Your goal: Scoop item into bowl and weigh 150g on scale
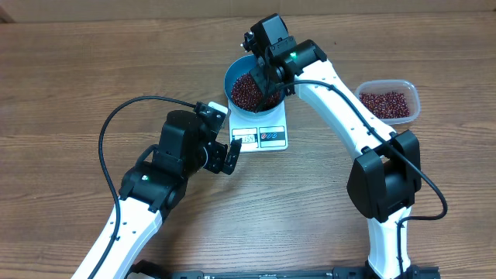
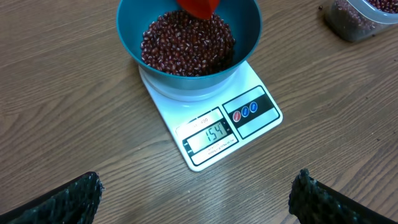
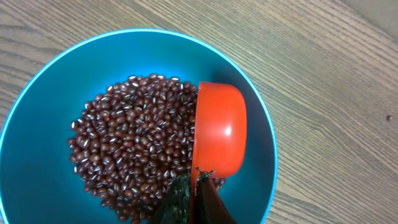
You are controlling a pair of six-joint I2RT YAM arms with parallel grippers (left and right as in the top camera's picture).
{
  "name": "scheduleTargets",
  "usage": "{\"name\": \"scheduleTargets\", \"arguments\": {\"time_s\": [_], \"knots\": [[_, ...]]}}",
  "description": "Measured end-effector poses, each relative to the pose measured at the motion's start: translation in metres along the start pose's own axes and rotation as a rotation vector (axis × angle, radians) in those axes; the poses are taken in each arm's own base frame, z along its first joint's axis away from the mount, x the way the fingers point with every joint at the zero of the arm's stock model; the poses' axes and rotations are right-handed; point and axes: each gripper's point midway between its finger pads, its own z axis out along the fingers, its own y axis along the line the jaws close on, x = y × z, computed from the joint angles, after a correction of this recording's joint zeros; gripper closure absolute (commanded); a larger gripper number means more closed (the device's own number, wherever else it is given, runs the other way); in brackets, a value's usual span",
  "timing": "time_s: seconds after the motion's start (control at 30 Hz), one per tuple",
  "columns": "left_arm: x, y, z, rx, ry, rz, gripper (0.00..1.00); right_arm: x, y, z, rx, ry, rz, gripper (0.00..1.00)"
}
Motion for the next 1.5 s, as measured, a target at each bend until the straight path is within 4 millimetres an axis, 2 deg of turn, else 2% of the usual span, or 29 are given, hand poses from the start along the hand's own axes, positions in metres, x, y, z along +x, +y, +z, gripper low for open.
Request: {"name": "scheduleTargets", "arguments": {"time_s": [0.37, 0.93, 1.27, 1.4, 1.5], "knots": [[0.000, 0.000, 0.000, 0.000, 0.000, 0.000, 0.00, 0.010, 0.013, -0.001, -0.075, 0.038, -0.004, 0.96], [0.000, 0.000, 0.000, 0.000, 0.000, 0.000, 0.01, 0.009, 0.033, -0.004, -0.214, 0.031, 0.023, 0.96], [0.000, 0.000, 0.000, 0.000, 0.000, 0.000, 0.00, 0.016, 0.017, -0.010, -0.365, 0.040, 0.132, 0.96], [0.000, 0.000, 0.000, 0.000, 0.000, 0.000, 0.00, 0.013, 0.012, -0.022, -0.429, 0.015, 0.162, 0.96], [0.000, 0.000, 0.000, 0.000, 0.000, 0.000, 0.01, 0.008, 0.005, -0.039, -0.483, -0.025, 0.187, 0.96]]}}
